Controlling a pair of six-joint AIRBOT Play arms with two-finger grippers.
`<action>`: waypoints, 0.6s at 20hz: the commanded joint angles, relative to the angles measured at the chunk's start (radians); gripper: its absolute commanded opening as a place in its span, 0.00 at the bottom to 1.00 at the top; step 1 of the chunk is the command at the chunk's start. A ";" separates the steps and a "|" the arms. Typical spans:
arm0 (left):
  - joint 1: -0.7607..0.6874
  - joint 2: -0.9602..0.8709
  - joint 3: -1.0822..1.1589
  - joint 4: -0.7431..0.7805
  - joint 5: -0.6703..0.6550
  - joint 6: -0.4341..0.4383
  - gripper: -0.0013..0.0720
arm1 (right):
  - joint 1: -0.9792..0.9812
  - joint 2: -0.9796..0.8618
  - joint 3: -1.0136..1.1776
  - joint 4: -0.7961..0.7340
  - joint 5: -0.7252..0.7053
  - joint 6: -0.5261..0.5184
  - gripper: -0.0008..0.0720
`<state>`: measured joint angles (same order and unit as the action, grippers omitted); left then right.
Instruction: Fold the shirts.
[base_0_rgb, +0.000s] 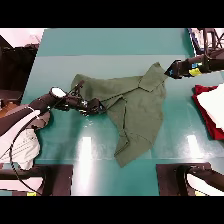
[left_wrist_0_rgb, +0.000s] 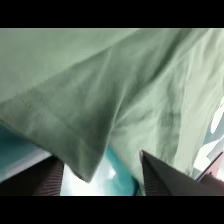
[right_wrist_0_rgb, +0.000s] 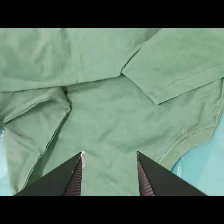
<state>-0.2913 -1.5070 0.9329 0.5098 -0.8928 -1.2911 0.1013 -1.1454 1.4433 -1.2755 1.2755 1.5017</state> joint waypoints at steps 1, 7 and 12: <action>-0.002 -0.002 -0.005 -0.021 0.049 -0.019 0.76 | 0.000 0.023 -0.007 0.001 -0.012 0.000 0.53; 0.004 0.001 0.002 -0.018 0.018 0.012 0.05 | -0.001 0.023 -0.008 -0.001 0.097 0.001 0.53; 0.102 0.122 0.091 0.056 -0.078 0.070 0.05 | -0.045 0.127 -0.289 0.001 0.191 0.087 0.53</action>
<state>-0.2348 -1.4441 0.9802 0.5129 -0.9165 -1.2522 0.0776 -1.0725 1.2953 -1.2743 1.4124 1.5284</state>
